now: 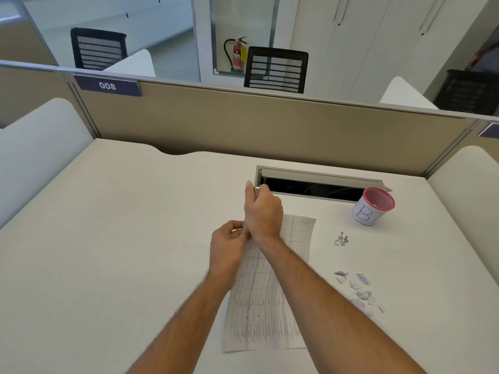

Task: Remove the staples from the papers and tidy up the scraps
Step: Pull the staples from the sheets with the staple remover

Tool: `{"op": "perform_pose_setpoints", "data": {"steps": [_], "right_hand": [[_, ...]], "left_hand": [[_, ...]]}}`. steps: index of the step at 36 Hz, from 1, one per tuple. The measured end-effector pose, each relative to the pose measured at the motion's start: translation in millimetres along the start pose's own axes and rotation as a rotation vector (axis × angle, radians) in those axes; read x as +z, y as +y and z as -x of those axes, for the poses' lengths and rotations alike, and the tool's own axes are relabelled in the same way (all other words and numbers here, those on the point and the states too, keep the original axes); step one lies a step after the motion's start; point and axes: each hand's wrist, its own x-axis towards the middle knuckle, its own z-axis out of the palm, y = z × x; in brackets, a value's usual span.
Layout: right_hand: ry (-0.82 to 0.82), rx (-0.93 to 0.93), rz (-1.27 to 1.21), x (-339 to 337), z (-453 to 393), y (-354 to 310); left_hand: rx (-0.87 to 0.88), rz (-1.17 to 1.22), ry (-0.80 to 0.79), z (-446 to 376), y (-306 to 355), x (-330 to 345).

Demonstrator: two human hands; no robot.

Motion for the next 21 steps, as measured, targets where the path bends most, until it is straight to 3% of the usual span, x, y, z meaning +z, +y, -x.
{"op": "perform_pose_setpoints", "data": {"steps": [21], "right_hand": [[0.017,0.019,0.049,5.6,4.2,3.4]], "left_hand": [[-0.001,-0.072,-0.048,-1.6,-1.0,0.8]]}}
